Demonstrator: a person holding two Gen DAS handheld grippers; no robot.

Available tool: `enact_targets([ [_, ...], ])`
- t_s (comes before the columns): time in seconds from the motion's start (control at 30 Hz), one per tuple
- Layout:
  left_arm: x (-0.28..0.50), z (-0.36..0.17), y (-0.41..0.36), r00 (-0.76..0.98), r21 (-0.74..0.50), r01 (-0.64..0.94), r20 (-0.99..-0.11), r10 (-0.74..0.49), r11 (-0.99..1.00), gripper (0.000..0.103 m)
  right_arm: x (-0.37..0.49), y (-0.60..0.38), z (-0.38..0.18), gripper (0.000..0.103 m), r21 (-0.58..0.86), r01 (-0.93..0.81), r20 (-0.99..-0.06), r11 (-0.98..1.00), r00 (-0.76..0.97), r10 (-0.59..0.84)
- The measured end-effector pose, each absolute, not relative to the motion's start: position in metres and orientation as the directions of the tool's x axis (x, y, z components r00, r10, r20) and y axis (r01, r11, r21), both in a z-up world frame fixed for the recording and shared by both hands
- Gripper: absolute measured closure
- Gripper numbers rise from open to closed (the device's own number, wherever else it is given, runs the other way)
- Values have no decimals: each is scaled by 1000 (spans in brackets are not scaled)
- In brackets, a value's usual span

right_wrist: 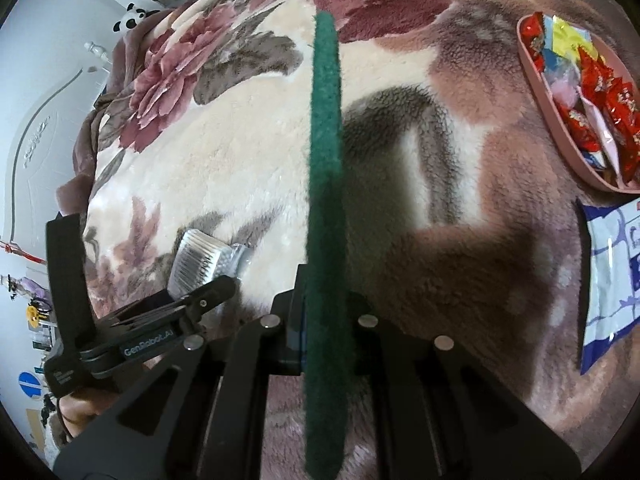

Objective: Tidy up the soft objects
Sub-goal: 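Carry the swab pack and green pad with both tools over the orange basket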

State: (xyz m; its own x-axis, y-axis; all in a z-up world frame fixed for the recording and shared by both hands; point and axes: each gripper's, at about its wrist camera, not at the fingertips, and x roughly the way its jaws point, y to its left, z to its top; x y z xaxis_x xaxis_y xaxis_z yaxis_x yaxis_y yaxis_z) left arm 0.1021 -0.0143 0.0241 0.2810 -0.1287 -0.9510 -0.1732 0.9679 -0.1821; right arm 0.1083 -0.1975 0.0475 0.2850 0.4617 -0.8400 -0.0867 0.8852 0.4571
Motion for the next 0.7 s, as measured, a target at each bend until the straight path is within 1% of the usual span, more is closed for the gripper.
enact_targets([
  [0.37,68,54,-11,315,-185,-142,-940,-132,972,23,90,-197,65,95,438,-121,-835,891,311,454],
  [0.7,43,88,-31,358,-185,-89,-923,-142,979,23,62,-207,92,95,434,-134,-819,891,354,452],
])
